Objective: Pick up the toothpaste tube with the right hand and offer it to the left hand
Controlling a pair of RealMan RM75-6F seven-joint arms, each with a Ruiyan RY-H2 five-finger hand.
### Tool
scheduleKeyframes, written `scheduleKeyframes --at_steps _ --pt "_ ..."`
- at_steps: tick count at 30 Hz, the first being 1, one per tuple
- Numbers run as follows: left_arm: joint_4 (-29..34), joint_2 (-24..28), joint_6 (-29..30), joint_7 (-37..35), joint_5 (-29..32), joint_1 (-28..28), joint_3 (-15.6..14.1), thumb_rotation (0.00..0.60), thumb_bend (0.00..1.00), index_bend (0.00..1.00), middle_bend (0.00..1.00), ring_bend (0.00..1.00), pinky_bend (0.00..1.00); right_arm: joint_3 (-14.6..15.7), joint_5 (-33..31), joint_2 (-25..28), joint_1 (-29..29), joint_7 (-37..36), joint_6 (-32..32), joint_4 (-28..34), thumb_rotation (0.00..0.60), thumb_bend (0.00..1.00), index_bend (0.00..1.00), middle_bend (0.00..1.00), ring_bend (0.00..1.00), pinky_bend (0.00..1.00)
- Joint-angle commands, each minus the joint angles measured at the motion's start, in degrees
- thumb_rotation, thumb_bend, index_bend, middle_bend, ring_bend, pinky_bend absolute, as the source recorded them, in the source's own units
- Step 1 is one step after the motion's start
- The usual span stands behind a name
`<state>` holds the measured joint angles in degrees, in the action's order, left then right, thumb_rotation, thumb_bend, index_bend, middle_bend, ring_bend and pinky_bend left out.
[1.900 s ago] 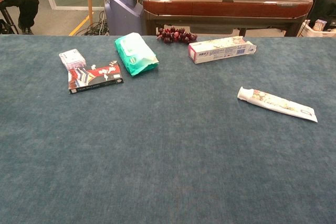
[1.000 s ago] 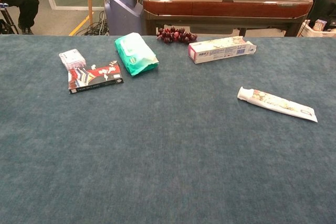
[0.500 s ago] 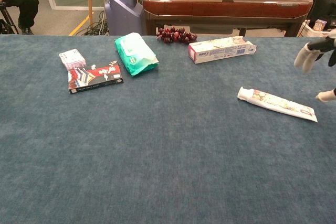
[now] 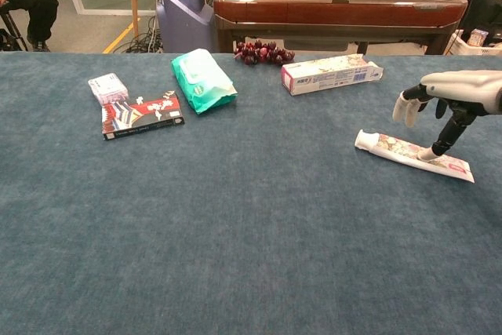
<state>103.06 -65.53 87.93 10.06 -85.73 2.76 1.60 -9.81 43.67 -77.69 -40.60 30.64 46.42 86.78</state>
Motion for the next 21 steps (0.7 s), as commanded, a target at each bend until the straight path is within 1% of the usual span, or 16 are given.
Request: scheduleKeyframes --at_steps 1,6,10,11,16,18,21 --pt "-0.03 0.00 0.03 -0.03 0.14 -0.10 -0.01 0.600 0.22 0.17 0.46 0.42 0.18 0.45 -1.82 -1.69 -1.63 0.26 -1.48 -2.35 0.600 0.20 0.27 0.32 0.19 0.26" --pt "-0.12 0.02 -0.10 -0.03 0.26 -0.20 -0.08 0.600 0.22 0.17 0.46 0.42 0.18 1.59 -4.34 -3.55 -3.73 1.06 -3.00 -4.73 0.600 0.20 0.27 0.32 0.19 0.26" --pt "-0.12 0.07 -0.20 0.00 0.28 -0.19 -0.06 0.600 0.22 0.17 0.46 0.42 0.18 2.53 -4.40 -4.34 -4.61 0.78 -3.33 -5.03 0.600 0.20 0.27 0.32 0.19 0.26" --pt "-0.11 0.10 -0.23 -0.02 0.27 -0.19 -0.07 0.600 0.22 0.17 0.46 0.42 0.18 2.72 -4.02 -4.21 -4.55 0.48 -3.21 -4.47 0.600 0.20 0.27 0.32 0.19 0.26" --pt "0.02 0.16 -0.60 -0.19 0.21 0.03 0.03 0.600 0.22 0.17 0.46 0.42 0.18 4.35 1.22 -1.37 -2.18 -2.23 -0.15 2.10 0.600 0.20 0.27 0.32 0.19 0.26" --pt "0.11 0.05 -0.86 -0.17 0.06 0.28 0.10 0.600 0.22 0.17 0.46 0.42 0.18 5.27 2.62 -0.40 -1.26 -2.66 1.14 3.75 0.600 0.20 0.27 0.32 0.19 0.26" --pt "0.23 -0.08 -0.97 0.05 -0.38 0.49 0.09 0.600 0.22 0.17 0.46 0.42 0.18 5.84 4.22 -0.08 -0.32 -3.33 3.04 4.12 0.600 0.20 0.27 0.32 0.19 0.26"
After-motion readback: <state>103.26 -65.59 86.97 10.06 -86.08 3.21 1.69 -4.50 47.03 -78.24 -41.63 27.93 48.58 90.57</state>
